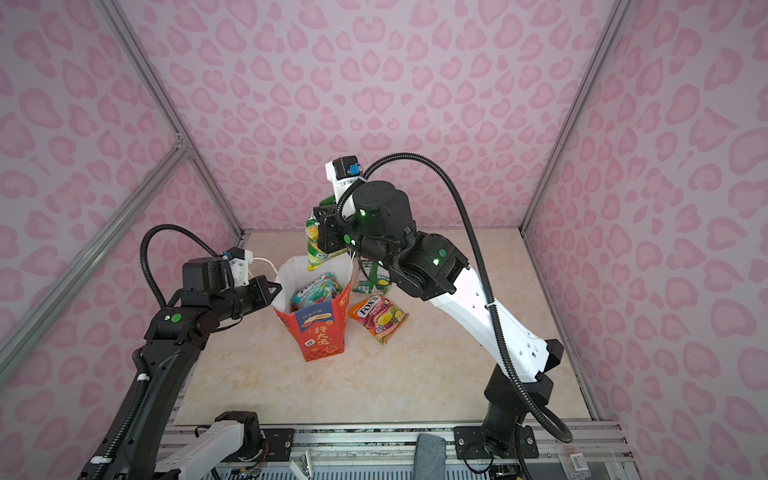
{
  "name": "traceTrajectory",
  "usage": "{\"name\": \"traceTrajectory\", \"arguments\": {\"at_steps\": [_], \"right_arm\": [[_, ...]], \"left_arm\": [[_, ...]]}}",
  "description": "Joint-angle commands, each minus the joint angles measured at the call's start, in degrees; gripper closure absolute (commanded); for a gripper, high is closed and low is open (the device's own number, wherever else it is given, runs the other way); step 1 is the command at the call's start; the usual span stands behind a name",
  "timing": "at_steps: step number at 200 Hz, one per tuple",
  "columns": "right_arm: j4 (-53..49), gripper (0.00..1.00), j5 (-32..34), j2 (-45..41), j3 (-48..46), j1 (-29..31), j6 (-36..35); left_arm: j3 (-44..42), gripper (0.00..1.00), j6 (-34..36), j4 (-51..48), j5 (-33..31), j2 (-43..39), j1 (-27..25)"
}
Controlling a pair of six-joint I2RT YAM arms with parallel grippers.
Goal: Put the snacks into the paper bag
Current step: 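Carry the Spring Tea packet over the bag opening with the right gripper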
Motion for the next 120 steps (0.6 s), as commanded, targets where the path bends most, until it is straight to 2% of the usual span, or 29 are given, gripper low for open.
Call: {"name": "traceTrajectory", "arguments": {"at_steps": [1, 53, 120], "right_arm": [[0.6, 1.00, -0.6, 1.6, 1.0, 1.6, -1.0], [0.7, 1.00, -2.5, 4.8, -0.2, 3.0, 0.0], [5.2, 1.00, -2.7, 2.3, -11.4, 3.0, 1.5]], "left_arm": [[-0.1, 0.94, 0.2, 4.9, 1.8, -0.6, 0.0], [-0.2, 0.94, 0.2, 5.0, 1.9, -0.7, 0.0], [-0.2, 0.94, 0.1, 4.9, 1.8, -0.7, 0.0]]}}
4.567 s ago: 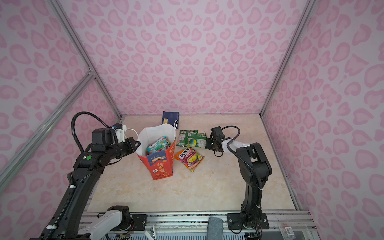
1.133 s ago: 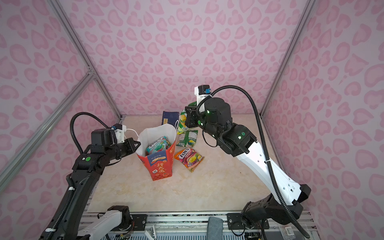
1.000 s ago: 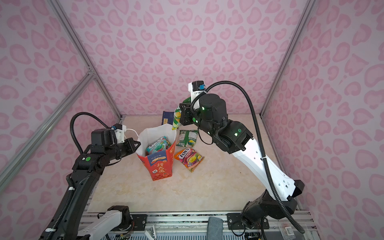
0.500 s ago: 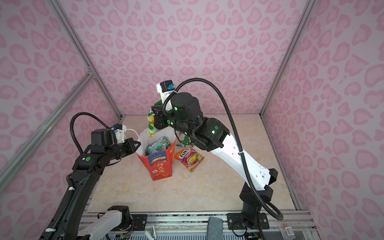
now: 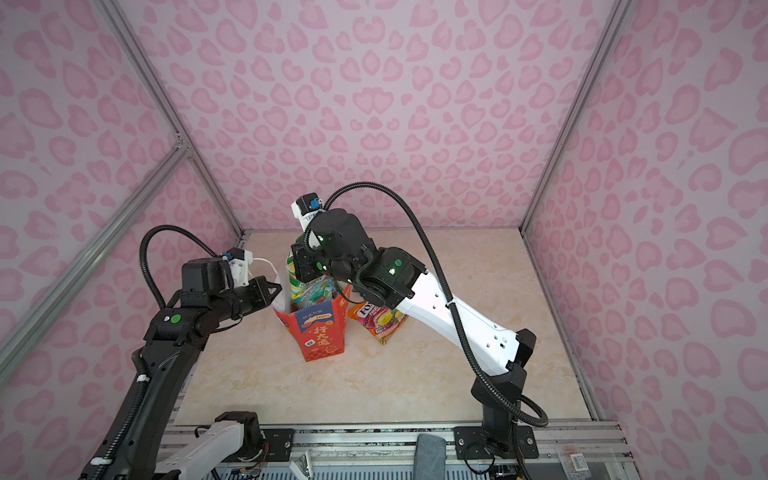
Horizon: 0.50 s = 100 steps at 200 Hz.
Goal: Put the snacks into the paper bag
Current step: 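Carry the Spring Tea packet over the bag opening with the right gripper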
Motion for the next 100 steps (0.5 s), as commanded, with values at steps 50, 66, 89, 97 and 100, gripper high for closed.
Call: {"name": "traceTrajectory", "arguments": {"at_steps": [50, 66, 89, 97, 100], "right_arm": [[6.1, 1.00, 1.8, -1.6, -7.5, 0.1, 1.7], [5.9, 1.00, 2.4, -1.5, -8.2, 0.0, 1.7], [6.3, 1.00, 3.0, -2.0, -10.1, 0.0, 2.2], [6.6, 1.00, 3.2, -2.2, -10.9, 0.0, 2.5], [6.7, 1.00, 3.2, -2.3, -11.3, 0.0, 2.5]], "left_arm": [[-0.1, 0.94, 0.2, 5.0, 1.4, -0.5, 0.0], [-0.1, 0.94, 0.2, 4.9, 1.3, -0.4, 0.0], [0.0, 0.94, 0.2, 5.0, 1.3, -0.4, 0.0], [-0.1, 0.94, 0.2, 5.0, 1.3, -0.5, 0.0], [-0.1, 0.94, 0.2, 5.0, 1.3, -0.5, 0.0]]}}
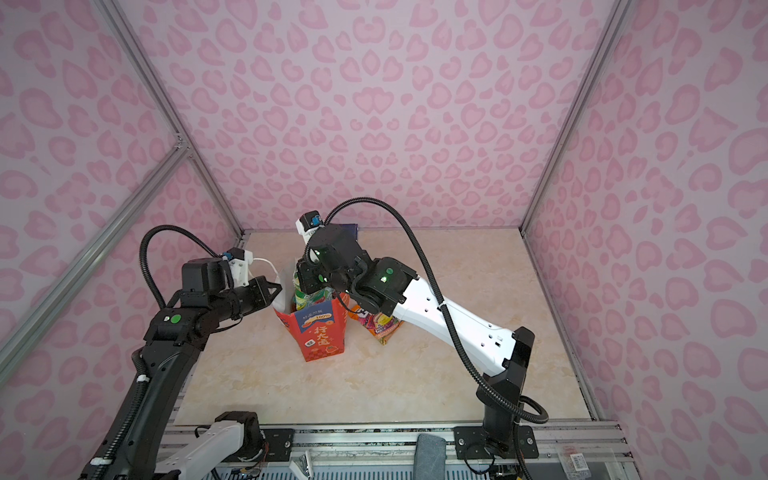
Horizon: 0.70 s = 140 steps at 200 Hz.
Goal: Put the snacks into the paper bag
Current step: 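Carry the Spring Tea packet over the bag opening with the right gripper, then lower the Spring Tea packet into the bag with the right gripper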
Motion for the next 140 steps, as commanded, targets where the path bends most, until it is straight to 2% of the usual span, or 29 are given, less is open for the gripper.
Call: {"name": "traceTrajectory", "arguments": {"at_steps": [1, 54, 140], "right_arm": [[3.9, 1.00, 1.7, -0.7, -2.0, 0.0, 0.7], [4.9, 1.00, 2.7, -2.4, -7.8, 0.0, 3.3], [3.2, 1.00, 5.6, 1.0, -7.8, 0.5, 5.2]], "left_arm": [[0.0, 0.94, 0.2, 5.0, 1.3, -0.5, 0.0], [-0.1, 0.94, 0.2, 5.0, 1.4, -0.4, 0.0], [-0.1, 0.94, 0.1, 5.1, 1.4, -0.5, 0.0]]}}
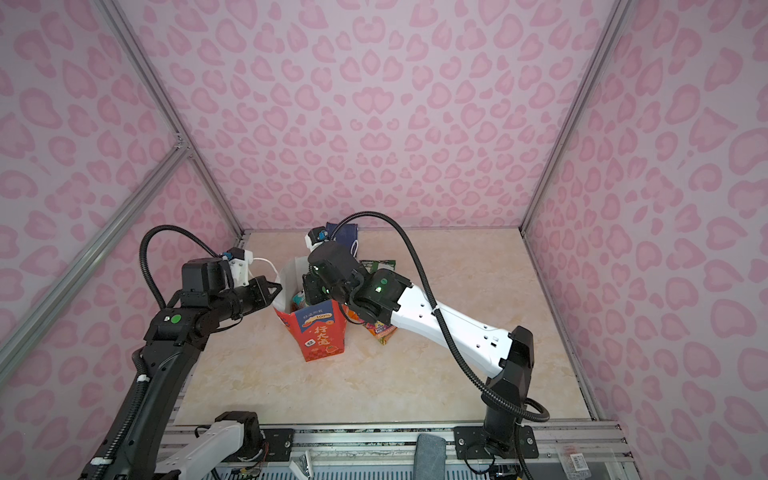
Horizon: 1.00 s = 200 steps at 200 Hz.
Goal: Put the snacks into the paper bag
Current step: 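Lower the Spring Tea packet into the bag with the right gripper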
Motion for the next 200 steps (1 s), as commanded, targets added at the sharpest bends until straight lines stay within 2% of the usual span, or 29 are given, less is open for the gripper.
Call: {"name": "traceTrajectory", "arguments": {"at_steps": [1, 117, 172, 200], "right_arm": [[0.9, 1.00, 1.5, 1.8, 0.7, 0.1, 0.7], [-0.9, 1.00, -0.2, 11.8, 7.1, -2.2, 3.1], [-1.5, 0.87, -0.4, 14.9, 9.9, -2.7, 4.7], [-0.9, 0.78, -1.4, 16.2, 10.3, -3.0, 5.9]], "left_arm": [[0.0, 0.94, 0.1, 4.6, 1.2, -0.5, 0.0], [0.0, 0.94, 0.1, 4.6, 1.2, -0.6, 0.0], [0.0, 0.94, 0.1, 4.6, 1.1, -0.6, 0.0], [0.0, 0.94, 0.2, 4.6, 1.1, -0.7, 0.0]]}}
